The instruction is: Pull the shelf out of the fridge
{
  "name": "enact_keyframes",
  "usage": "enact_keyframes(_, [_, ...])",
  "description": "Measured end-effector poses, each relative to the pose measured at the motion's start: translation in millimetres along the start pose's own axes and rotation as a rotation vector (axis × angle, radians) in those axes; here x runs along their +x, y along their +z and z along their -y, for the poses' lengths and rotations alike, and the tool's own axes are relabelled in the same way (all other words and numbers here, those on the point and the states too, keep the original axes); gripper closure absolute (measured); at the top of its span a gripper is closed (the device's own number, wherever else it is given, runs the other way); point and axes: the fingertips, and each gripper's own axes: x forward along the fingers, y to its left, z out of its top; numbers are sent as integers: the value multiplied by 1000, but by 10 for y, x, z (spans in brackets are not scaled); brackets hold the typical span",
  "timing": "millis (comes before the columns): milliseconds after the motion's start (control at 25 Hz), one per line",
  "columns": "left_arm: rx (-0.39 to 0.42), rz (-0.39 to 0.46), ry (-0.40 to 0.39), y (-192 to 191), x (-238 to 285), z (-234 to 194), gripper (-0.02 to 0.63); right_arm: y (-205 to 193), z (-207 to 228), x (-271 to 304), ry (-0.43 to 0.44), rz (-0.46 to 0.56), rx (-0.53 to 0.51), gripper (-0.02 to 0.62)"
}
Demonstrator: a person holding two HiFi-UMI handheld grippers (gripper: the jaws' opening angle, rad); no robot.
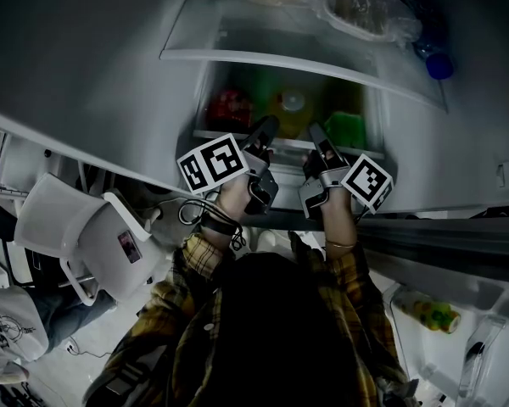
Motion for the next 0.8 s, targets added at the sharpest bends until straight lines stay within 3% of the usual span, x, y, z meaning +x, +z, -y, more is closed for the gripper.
enact_keyframes(800, [3, -10, 5, -56, -118, 9, 534, -109, -43, -102, -8, -10, 0, 523])
